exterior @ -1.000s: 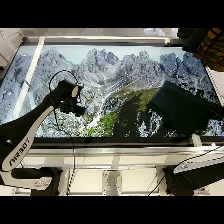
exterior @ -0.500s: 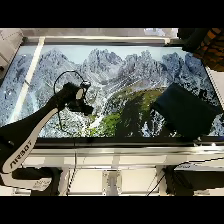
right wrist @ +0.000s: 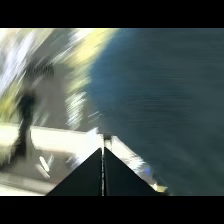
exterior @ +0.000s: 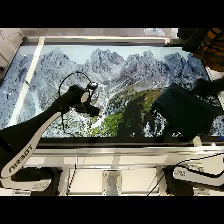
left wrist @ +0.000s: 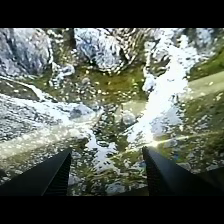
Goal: Fold the clothes and pants, and hang the long-sleeved shirts on hangers.
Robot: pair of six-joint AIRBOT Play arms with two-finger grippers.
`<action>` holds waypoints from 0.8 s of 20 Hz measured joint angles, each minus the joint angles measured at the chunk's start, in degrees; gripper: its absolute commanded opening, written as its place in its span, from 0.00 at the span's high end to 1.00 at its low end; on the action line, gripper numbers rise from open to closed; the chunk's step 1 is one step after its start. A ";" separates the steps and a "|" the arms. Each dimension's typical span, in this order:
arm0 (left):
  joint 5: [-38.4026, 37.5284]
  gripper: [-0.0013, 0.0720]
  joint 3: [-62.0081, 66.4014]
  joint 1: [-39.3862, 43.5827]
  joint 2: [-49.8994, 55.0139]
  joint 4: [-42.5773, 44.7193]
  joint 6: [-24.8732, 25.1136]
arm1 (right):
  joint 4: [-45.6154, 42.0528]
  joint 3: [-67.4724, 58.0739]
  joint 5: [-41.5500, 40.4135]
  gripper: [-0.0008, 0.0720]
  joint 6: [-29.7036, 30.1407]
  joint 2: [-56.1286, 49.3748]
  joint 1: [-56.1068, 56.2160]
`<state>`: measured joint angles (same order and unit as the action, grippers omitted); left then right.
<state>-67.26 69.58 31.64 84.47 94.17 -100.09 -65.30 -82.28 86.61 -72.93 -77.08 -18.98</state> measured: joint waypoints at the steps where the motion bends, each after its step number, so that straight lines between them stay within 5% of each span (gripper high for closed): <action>1: 0.02 0.33 0.00 0.13 -0.70 -0.02 -0.02 | -1.51 1.81 -1.25 0.97 -0.17 0.11 5.95; 7: -0.85 0.33 0.00 -0.20 -3.50 -0.42 -0.42 | -12.31 11.47 -8.76 0.97 -5.81 -1.03 30.32; 16: -2.25 0.32 0.00 -0.31 -3.96 0.33 -0.44 | -14.82 18.29 -11.17 0.97 -13.94 -2.89 37.73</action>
<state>-69.52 69.58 31.33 80.51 94.50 -100.53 -80.12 -63.99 75.44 -86.87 -79.96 18.74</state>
